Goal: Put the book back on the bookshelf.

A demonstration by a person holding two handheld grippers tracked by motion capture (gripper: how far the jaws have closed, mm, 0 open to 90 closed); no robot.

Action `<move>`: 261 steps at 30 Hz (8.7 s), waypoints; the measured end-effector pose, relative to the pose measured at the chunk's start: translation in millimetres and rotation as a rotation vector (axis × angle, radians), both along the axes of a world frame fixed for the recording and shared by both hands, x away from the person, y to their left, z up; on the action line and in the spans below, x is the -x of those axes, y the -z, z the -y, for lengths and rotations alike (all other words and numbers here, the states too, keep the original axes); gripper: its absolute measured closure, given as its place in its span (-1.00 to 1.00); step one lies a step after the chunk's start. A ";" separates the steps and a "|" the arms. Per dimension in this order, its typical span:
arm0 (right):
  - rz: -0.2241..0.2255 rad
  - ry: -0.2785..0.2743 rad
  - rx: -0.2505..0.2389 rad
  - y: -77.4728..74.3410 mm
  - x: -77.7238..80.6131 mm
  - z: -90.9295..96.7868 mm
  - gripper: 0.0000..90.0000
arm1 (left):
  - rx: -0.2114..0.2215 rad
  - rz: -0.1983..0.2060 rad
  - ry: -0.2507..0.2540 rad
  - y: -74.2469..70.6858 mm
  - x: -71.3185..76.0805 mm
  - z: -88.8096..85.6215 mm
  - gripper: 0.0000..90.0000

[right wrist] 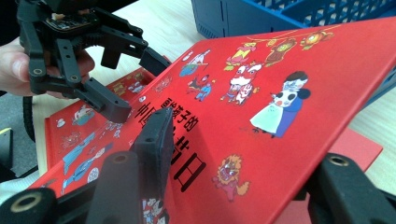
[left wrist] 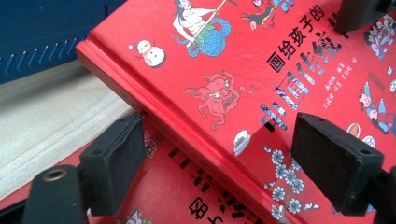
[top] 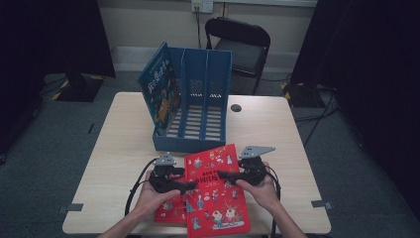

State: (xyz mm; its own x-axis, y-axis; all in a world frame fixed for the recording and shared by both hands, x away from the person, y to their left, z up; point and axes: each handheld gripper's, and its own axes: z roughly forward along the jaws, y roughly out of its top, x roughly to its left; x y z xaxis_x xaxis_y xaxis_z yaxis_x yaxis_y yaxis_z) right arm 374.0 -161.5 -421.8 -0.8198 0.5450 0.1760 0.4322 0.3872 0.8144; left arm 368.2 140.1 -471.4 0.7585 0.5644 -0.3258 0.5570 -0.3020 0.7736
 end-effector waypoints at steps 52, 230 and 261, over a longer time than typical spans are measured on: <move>0.045 -0.007 -0.055 -29.0 6.7 -14.0 0.29 | 0.187 -0.042 -0.009 -21.2 -2.2 -15.7 -0.37; 0.245 0.046 -0.081 -48.5 15.4 -20.4 -0.58 | 0.242 0.403 0.081 -155.4 51.3 -19.3 -0.10; 0.239 0.055 -0.085 -49.8 12.8 -19.8 -0.52 | 0.092 0.277 0.000 -100.7 3.8 -45.1 -0.12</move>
State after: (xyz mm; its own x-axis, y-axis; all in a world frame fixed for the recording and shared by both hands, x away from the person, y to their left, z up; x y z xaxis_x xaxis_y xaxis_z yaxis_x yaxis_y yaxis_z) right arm 361.2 -141.7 -372.0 -0.8130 0.5817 0.0276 0.2421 0.2946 0.9245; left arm 364.4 185.2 -370.8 0.8255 0.5425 -0.1557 0.3206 -0.2236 0.9205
